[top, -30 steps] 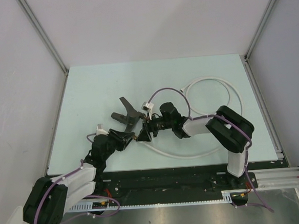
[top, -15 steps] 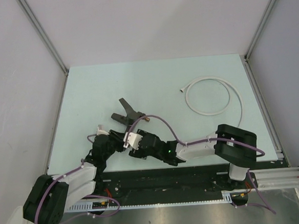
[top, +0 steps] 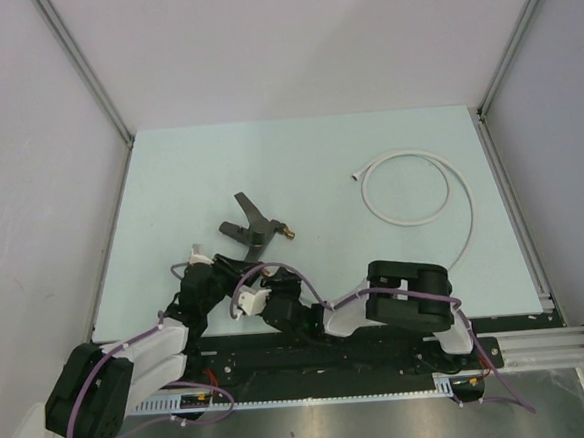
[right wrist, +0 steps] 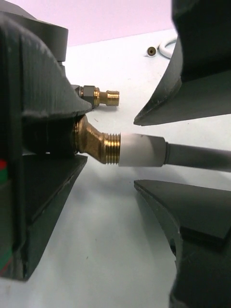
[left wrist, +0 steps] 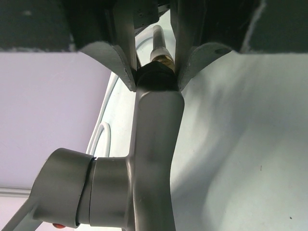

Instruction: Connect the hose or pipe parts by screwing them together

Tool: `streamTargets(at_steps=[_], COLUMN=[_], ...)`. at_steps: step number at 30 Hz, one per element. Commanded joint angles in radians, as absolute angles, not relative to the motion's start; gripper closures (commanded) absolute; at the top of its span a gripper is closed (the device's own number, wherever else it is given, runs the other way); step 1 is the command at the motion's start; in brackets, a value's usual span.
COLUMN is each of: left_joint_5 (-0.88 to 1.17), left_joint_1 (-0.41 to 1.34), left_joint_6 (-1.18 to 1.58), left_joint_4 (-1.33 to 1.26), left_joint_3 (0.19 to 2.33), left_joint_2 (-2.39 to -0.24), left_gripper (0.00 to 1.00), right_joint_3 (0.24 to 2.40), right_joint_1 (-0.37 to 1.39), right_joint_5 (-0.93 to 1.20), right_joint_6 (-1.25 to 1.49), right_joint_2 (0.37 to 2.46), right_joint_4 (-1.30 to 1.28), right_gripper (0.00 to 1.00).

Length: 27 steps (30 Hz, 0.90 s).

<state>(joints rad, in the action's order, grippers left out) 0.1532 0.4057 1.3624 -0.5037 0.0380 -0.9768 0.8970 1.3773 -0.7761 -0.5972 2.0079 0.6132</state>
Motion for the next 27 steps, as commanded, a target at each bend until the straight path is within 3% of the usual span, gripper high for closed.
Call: streamTargets(at_steps=[1, 4, 5, 6, 10, 15, 18, 27], left_joint_5=[0.184, 0.189, 0.190, 0.192, 0.198, 0.176, 0.160, 0.121], left_joint_1=[0.411, 0.411, 0.411, 0.411, 0.413, 0.413, 0.414, 0.423], left_joint_6=[1.365, 1.367, 1.371, 1.376, 1.379, 1.402, 1.399, 1.379], left_joint_4=[-0.566, -0.568, -0.566, -0.568, -0.566, -0.569, -0.569, -0.580], left_joint_3=[0.063, 0.057, 0.055, 0.055, 0.052, 0.009, 0.006, 0.005], left_joint_2=[-0.954, -0.953, -0.951, -0.950, -0.939, -0.901, -0.879, -0.902], left_gripper=[1.00, 1.00, 1.00, 1.00, 1.00, 1.00, 0.99, 1.00], right_joint_3=[0.913, 0.913, 0.913, 0.913, 0.913, 0.913, 0.913, 0.913], right_joint_1=[1.391, 1.391, 1.390, 1.387, 1.344, 1.226, 1.119, 0.919], right_joint_5=[-0.867, -0.851, -0.836, -0.821, -0.631, -0.334, 0.060, 0.660], right_joint_6=[-0.653, -0.641, -0.617, -0.598, -0.467, -0.295, -0.175, 0.116], right_joint_2=[2.043, 2.049, 2.043, 2.036, 1.994, 1.893, 1.855, 1.927], right_joint_4=[0.750, 0.750, 0.746, 0.738, 0.651, 0.552, 0.506, 0.673], right_gripper=[0.49, 0.64, 0.77, 0.83, 0.99, 1.00, 1.00, 1.00])
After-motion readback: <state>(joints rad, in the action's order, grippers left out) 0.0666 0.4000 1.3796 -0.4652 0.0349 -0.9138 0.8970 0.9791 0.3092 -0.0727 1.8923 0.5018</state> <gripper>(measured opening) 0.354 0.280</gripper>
